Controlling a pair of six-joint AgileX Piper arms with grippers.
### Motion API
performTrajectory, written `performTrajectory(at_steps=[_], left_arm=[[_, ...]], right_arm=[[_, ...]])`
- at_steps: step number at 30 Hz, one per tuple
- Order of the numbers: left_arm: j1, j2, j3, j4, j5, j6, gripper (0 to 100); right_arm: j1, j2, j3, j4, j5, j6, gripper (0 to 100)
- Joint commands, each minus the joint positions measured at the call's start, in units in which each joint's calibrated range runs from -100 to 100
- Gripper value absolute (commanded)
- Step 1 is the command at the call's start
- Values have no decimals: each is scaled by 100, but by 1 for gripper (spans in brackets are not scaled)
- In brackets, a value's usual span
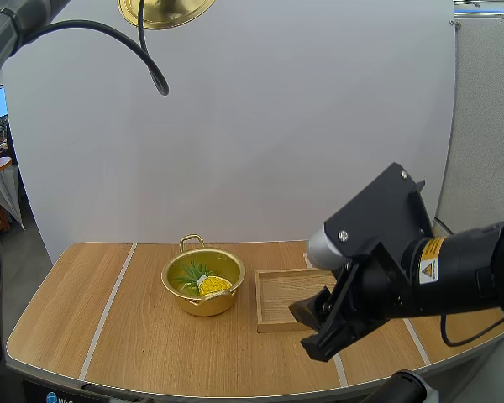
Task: Open the pot, put the pineapple inside, and close it
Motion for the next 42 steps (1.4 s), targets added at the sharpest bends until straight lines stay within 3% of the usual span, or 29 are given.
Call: performTrajectory(at_steps=[1, 15, 26, 39, 42], left_arm=[[-12, -35, -55, 7, -209, -56, 0], [-12, -35, -55, 7, -209, -56, 0], [-12, -35, -55, 7, -209, -56, 0], [-12, -35, -55, -31, -183, -56, 0], [-12, -82, -55, 32, 590, -56, 0]], right_arm=[[5, -51, 322, 166, 0, 78, 0], [5, -51, 453, 122, -118, 78, 0], [5, -51, 453, -255, -1627, 88, 0], [5, -51, 453, -266, -1608, 111, 0], [5, -51, 453, -266, -1608, 111, 0]])
